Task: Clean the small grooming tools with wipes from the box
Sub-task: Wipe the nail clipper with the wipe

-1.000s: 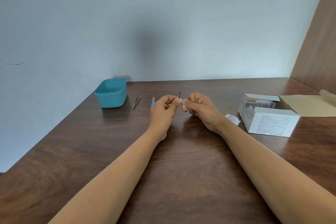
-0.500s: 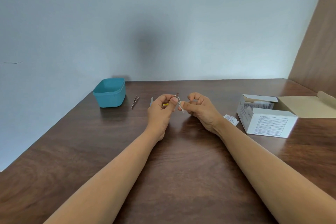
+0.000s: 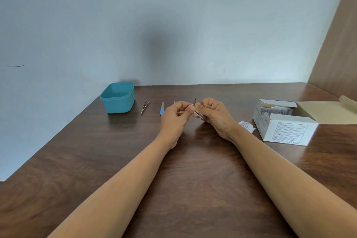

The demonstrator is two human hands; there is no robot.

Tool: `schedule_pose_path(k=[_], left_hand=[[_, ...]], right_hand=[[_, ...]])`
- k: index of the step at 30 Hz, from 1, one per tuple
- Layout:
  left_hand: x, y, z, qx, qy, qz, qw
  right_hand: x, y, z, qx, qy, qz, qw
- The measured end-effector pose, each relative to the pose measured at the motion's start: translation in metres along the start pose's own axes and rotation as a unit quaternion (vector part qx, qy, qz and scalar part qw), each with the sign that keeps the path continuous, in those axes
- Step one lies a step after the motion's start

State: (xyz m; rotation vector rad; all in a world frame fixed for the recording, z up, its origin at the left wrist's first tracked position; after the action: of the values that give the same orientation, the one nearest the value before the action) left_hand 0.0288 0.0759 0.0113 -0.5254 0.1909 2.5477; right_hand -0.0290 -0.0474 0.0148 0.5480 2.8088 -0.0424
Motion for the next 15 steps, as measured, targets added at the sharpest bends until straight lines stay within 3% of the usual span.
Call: schedule_pose_path(k=[15], left_hand=[[-0.0068, -0.0068, -0.0067, 0.082, -0.032, 0.097, 0.991]], right_hand=[[-0.0013, -0.0011, 0.0013, 0.015, 0.014, -0.017, 1.0]])
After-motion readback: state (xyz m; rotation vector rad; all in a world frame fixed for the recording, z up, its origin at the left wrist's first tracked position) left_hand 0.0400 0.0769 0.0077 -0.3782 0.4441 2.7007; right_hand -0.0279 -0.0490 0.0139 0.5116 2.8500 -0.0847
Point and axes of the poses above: each hand's wrist, its own x-axis away from the middle knuckle, its own y-axis out of the palm, z = x × y, the point moved 2 cm from there along -x, towards the middle knuckle, and after that the axes turned 7 degrees about x, right-handed, at the moved point
